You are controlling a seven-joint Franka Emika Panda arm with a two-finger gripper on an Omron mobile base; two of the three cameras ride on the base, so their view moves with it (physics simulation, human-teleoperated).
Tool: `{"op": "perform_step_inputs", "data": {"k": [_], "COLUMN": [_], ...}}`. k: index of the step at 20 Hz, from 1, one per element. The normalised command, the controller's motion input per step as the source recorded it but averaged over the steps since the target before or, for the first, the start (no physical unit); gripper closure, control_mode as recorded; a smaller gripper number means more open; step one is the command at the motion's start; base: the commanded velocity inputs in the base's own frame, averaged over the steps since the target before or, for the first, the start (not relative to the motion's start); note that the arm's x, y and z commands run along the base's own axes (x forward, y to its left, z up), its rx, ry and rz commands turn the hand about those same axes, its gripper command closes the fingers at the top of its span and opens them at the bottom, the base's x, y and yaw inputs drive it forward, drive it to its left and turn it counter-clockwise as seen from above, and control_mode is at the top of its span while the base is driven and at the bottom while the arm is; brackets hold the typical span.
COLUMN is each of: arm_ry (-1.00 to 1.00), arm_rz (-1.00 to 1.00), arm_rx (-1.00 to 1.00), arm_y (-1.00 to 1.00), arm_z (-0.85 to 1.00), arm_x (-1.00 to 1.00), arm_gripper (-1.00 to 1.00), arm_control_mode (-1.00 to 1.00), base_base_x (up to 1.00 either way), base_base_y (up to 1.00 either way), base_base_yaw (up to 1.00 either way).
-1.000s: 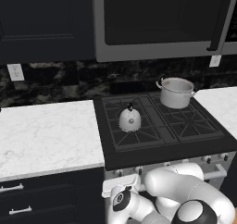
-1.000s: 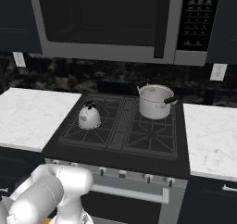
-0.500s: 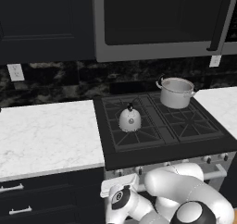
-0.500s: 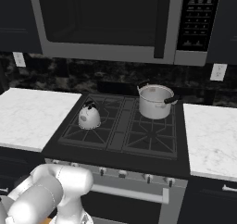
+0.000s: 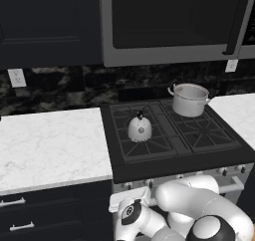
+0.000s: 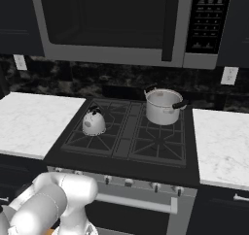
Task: Pick the kettle from the counter and place it on a stove burner. Then turn the burner on.
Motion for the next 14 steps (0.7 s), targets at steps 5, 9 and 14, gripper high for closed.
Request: {"op": "perform_step_inputs", "data": {"k": [5,9,14], "arm_ry": [0.00,0.00,0.00], "arm_rz": [0.00,0.00,0.00], "arm_rx": [0.00,0.00,0.00], "arm_y": [-0.01,0.00,0.00], "arm_z": [-0.09,-0.08,-0.06], "arm_x": [0.07,0.18,0.32], "arm_gripper": [-1.00,1.00,1.00], "arm_control_mode": [-1.00,-1.00,-1.00], "base_base_x": [0.00,0.00,0.00], "base_base_y": [0.00,0.00,0.00], "base_base_yaw": [0.00,0.00,0.00]}}
